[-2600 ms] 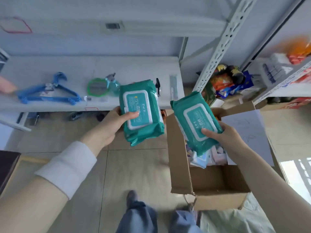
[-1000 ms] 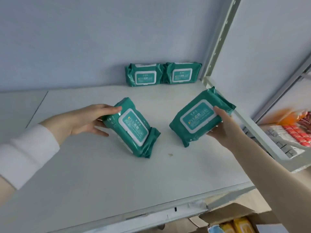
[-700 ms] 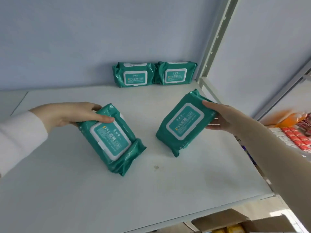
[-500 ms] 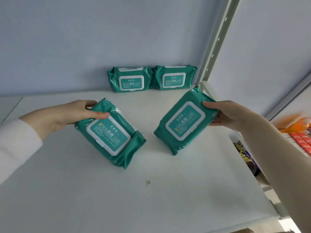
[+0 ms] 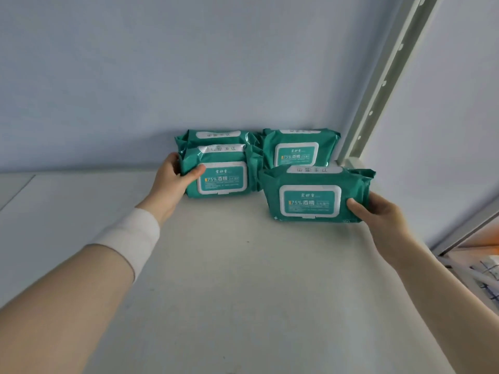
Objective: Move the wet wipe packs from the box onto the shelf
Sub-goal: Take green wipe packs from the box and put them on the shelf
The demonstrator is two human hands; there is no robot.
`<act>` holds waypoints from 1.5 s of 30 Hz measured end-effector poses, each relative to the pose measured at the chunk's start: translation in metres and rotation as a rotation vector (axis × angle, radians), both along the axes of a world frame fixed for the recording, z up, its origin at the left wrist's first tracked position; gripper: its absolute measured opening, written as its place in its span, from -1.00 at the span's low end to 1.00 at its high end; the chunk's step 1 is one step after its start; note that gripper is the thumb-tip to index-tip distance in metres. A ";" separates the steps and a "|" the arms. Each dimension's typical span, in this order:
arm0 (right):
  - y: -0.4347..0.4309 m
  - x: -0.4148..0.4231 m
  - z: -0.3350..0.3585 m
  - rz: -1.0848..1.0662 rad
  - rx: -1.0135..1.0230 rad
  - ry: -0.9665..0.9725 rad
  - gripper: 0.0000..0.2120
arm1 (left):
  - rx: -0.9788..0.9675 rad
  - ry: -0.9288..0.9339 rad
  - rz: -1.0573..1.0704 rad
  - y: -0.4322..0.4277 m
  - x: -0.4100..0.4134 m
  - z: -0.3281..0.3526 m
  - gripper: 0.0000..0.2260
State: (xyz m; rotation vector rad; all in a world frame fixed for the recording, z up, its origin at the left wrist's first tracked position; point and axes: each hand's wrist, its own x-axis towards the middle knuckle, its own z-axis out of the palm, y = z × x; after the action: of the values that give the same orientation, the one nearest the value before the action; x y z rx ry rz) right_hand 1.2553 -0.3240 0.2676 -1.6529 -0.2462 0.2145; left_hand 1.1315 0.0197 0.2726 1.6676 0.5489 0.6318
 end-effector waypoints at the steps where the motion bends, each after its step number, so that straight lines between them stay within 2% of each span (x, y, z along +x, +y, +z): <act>1: 0.002 0.004 -0.002 -0.036 -0.050 -0.032 -0.85 | 0.055 0.025 0.020 0.004 0.004 0.001 -0.78; 4: 0.010 0.020 -0.011 -0.068 -0.124 -0.093 -0.79 | 0.234 0.100 0.087 0.017 0.013 0.006 -0.62; 7: 0.019 0.034 -0.012 -0.061 -0.184 -0.135 -0.80 | 0.318 0.134 0.085 0.023 0.020 0.009 -0.61; 15: 0.042 0.075 -0.011 -0.079 -0.319 -0.195 -0.77 | 0.393 0.075 0.212 0.015 0.021 -0.009 -0.61; 19: 0.052 0.077 -0.013 -0.105 -0.349 -0.219 -0.77 | 0.365 0.106 0.192 0.015 0.021 -0.005 -0.50; 22: 0.054 0.071 -0.012 -0.118 -0.333 -0.175 -0.65 | 0.335 0.135 0.182 0.009 0.018 -0.001 -0.36; 24: 0.056 0.063 -0.006 -0.140 -0.326 -0.101 -0.46 | 0.380 0.164 0.163 0.003 0.014 0.003 -0.28; 26: 0.056 0.049 0.003 -0.183 -0.357 -0.052 -0.32 | 0.505 0.202 0.148 -0.004 0.006 0.010 -0.24; 28: 0.055 0.027 0.015 -0.215 -0.456 -0.093 -0.31 | 0.730 0.272 0.112 -0.014 -0.008 0.018 -0.26; 31: 0.050 -0.024 0.032 -0.196 -0.730 -0.252 -0.36 | 1.084 0.399 -0.061 -0.037 -0.034 0.032 -0.31; 34: 0.042 -0.083 0.040 -0.034 -1.110 -0.354 -0.42 | 1.368 0.626 -0.379 -0.066 -0.063 0.044 -0.44; 36: 0.034 -0.123 0.044 0.062 -1.296 -0.373 -0.45 | 1.456 0.816 -0.597 -0.086 -0.085 0.054 -0.49; 39: 0.011 -0.180 0.051 0.137 -1.424 -0.323 -0.48 | 1.436 1.053 -0.818 -0.122 -0.116 0.068 -0.52; 41: -0.013 -0.214 0.058 0.182 -1.473 -0.271 -0.48 | 1.455 1.056 -0.900 -0.151 -0.133 0.075 -0.53; 45: -0.078 -0.274 0.080 0.246 -1.503 -0.182 -0.42 | 1.513 0.914 -0.998 -0.222 -0.164 0.091 -0.55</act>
State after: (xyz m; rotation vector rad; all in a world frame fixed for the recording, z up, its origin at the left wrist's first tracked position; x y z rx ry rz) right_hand 0.9813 -0.4015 0.3472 -3.1408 -0.4833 0.5035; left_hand 0.9672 -0.2018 0.3636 3.2596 -0.4061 -0.7827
